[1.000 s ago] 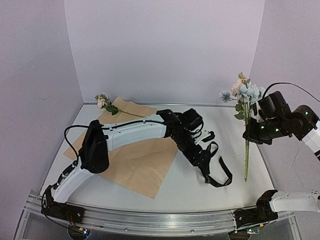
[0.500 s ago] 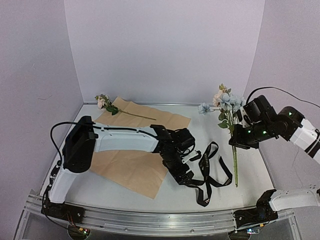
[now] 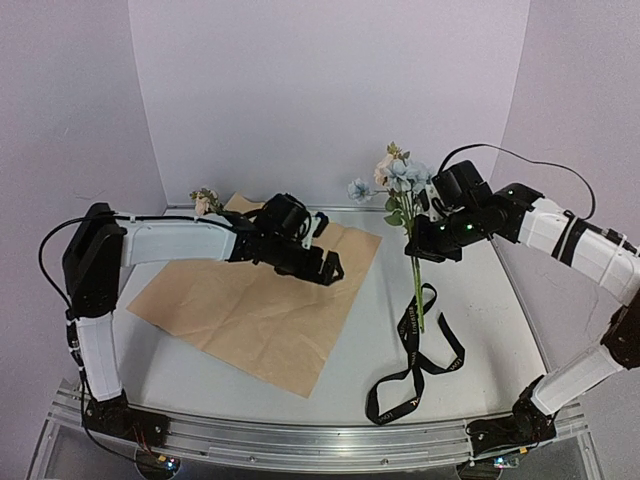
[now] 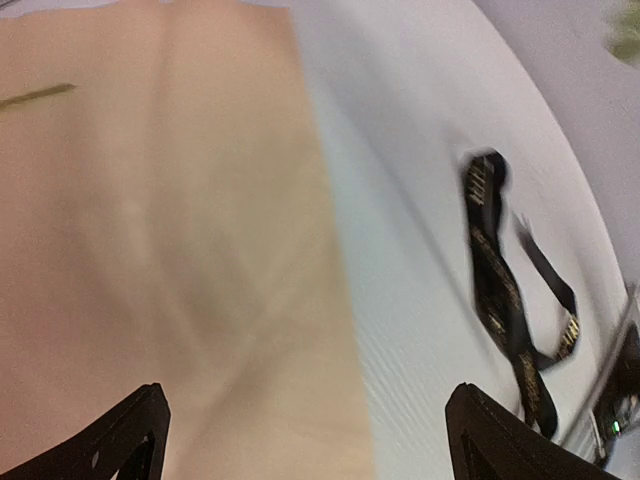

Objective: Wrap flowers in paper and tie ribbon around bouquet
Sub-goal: Adjust the flattened wrapping paper at the center of the board.

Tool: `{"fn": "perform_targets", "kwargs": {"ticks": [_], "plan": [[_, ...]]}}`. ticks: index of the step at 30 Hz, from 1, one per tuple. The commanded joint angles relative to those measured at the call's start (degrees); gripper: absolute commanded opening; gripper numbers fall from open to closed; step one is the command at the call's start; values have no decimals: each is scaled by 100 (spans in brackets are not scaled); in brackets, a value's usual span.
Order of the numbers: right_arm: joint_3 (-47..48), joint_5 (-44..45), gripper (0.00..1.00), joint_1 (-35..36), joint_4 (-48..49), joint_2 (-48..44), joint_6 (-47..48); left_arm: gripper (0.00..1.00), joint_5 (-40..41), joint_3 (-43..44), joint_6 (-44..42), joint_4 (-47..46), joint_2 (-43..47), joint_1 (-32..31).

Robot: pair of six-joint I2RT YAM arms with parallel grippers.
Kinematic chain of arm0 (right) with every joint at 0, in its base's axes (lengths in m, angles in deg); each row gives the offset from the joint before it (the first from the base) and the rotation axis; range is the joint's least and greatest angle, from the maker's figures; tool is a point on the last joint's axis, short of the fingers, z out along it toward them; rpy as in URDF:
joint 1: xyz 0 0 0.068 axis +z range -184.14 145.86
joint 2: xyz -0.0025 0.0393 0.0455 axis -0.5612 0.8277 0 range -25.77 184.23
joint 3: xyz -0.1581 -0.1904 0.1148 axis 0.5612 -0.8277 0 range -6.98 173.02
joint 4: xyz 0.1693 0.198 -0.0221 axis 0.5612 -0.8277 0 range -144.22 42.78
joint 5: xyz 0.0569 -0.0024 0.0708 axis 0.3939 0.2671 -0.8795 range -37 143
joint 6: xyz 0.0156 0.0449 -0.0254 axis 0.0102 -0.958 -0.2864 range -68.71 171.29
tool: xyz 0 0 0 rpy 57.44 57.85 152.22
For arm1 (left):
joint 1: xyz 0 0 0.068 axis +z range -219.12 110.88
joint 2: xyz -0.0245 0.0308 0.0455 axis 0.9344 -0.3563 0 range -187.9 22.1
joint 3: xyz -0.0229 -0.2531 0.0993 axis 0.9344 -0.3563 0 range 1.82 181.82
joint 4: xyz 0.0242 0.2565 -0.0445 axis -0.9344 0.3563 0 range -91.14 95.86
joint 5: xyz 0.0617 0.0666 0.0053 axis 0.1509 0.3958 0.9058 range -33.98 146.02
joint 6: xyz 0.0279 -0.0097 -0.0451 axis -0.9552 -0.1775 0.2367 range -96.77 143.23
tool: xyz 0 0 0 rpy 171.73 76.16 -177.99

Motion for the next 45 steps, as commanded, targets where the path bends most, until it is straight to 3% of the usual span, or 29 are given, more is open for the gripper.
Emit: {"fn": "perform_targets", "kwargs": {"ticks": [1, 5, 8, 20, 25, 32, 36, 39, 45], "plan": [[394, 180, 0, -45, 352, 129, 239, 100, 517, 1213, 9, -172, -1262, 346], [316, 95, 0, -208, 431, 232, 231, 100, 657, 2064, -147, 55, -2071, 367], [83, 82, 0, -304, 550, 236, 207, 99, 300, 1956, -78, 25, -2241, 360], [-243, -130, 0, -239, 922, 674, -85, 91, -1233, -1284, -343, -42, -728, 0], [413, -137, 0, 108, 1224, 1553, -217, 92, -1173, -1696, -321, 79, 15, 4], [1207, -413, 0, 154, 2317, 3007, -589, 95, 550, -805, 1126, 230, 737, 531], [1464, -665, 0, 156, 2848, 3753, -992, 93, 1636, -62, 1984, 764, 558, 1136], [1621, -715, 0, 149, 2946, 4198, -1149, 91, 2046, 698, 2328, 979, -148, 1836], [1496, -821, 0, 104, 2860, 4446, -1377, 87, 3044, 3237, 2381, 2007, -2132, 2752]]}}
